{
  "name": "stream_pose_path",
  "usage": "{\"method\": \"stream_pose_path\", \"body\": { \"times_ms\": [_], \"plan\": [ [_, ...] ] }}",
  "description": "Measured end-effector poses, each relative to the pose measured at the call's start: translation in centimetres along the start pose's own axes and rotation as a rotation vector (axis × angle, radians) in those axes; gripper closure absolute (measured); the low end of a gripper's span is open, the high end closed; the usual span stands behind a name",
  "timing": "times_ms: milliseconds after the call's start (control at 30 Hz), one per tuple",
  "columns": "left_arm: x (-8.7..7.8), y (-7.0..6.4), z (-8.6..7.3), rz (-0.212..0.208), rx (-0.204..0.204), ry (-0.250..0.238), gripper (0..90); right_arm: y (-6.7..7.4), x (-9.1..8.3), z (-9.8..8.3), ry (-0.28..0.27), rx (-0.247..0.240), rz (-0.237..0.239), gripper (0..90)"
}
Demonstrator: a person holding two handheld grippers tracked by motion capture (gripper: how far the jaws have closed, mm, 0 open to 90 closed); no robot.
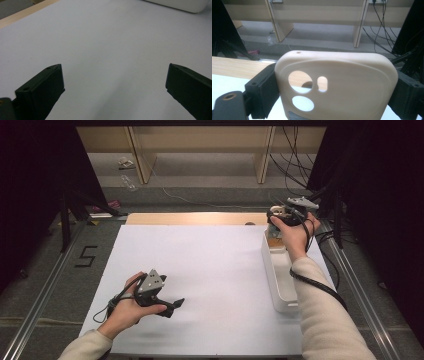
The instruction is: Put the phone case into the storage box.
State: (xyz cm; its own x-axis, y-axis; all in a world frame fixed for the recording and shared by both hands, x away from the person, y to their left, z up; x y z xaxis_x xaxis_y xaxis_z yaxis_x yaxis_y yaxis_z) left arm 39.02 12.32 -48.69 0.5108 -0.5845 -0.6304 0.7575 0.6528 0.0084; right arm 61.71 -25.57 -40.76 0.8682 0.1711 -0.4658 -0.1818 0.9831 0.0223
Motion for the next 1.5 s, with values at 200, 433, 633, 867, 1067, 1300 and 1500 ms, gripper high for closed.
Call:
{"method": "stream_pose_path", "body": {
  "times_ms": [200, 433, 633, 867, 1067, 1300, 1500],
  "plan": [
    [0.0, 0.0, 0.0, 0.001, 0.0, -0.001, 1.2, 0.0, 0.1, -0.3, 0.004, 0.002, 0.0, 11.8],
    [0.0, 0.0, 0.0, 0.0, 0.0, 0.0, 1.2, 0.0, 0.2, -0.5, 0.008, 0.002, 0.001, 11.8],
    [0.0, 0.0, 0.0, -0.001, 0.0, 0.0, 1.3, 0.0, 0.3, -0.7, 0.01, 0.003, 0.0, 11.8],
    [0.0, 0.0, 0.0, 0.0, 0.001, 0.0, 1.3, -0.1, 0.3, -1.0, 0.013, 0.004, 0.0, 11.8],
    [0.0, 0.0, 0.0, -0.001, 0.001, 0.0, 1.3, -0.1, 0.5, -1.4, 0.019, 0.009, 0.001, 11.8],
    [0.0, 0.0, 0.0, -0.001, 0.002, 0.001, 1.3, -0.2, 0.7, -2.0, 0.026, 0.013, 0.0, 11.8],
    [0.0, -0.1, 0.0, -0.001, 0.002, 0.002, 1.3, -0.1, 0.7, -2.2, 0.028, 0.015, 0.0, 11.7]
  ]
}}
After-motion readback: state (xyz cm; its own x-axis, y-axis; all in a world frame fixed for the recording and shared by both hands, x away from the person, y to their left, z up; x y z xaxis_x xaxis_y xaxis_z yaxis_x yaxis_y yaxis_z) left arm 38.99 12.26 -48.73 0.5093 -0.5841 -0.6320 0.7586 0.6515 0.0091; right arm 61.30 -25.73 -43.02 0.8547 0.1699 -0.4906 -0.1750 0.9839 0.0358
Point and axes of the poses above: each handheld gripper's, and its own axes: x roughly forward along the jaws, z roughly out of its top, y roughly to its left, the point moved 7 cm from there along x, roughly forward along the jaws, and after that the axes turned 5 degrees about y, right-handed, at the moved point
